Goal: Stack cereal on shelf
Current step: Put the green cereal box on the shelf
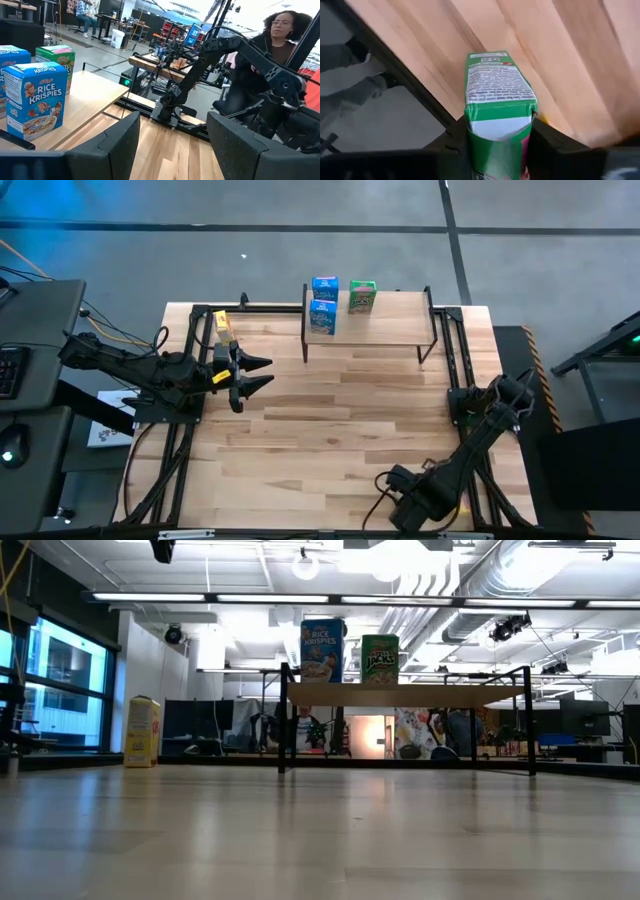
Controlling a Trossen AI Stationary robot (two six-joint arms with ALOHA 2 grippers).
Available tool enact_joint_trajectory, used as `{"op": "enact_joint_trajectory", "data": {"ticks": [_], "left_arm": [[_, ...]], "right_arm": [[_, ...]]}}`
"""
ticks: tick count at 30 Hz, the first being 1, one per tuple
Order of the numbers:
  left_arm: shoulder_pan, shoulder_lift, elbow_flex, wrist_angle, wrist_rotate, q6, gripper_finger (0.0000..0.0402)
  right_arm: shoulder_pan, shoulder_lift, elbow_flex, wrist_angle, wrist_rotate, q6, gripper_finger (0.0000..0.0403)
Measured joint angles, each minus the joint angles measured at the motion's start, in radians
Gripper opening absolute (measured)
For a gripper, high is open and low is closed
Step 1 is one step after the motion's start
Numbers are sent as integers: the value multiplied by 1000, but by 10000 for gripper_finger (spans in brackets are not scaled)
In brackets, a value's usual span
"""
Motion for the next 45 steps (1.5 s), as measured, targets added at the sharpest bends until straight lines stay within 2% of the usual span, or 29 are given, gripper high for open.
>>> {"op": "enact_joint_trajectory", "data": {"ticks": [6, 12, 16, 21, 24, 28, 31, 35, 41, 45], "left_arm": [[0, 0, 0, 0, 0, -2, 220], [0, 0, 0, 1, 0, -9, 220], [0, 0, 0, 1, 0, -9, 220], [0, 0, 0, 5, 0, -10, 220], [0, 0, 0, 8, 0, -23, 220], [0, 0, 0, 8, -1, -36, 220], [0, 0, 1, 8, -1, -36, 220], [0, 0, 1, 9, -1, -36, 220], [0, 0, 1, 9, -2, -37, 220], [0, 0, 1, 9, -2, -38, 220]], "right_arm": [[-72, 0, 106, -51, 82, -275, 83], [-206, 0, 331, -247, 213, -619, 75], [-333, 0, 529, -367, 338, -820, 74], [-526, -5, 733, -363, 454, -1078, 74], [-658, -8, 791, -363, 504, -1172, 74], [-823, -39, 756, -370, 487, -1252, 74], [-917, -65, 716, -372, 436, -1302, 74], [-1027, -72, 673, -369, 417, -1369, 74], [-1153, -67, 591, -366, 340, -1381, 74], [-1196, -68, 528, -366, 331, -1404, 74]]}}
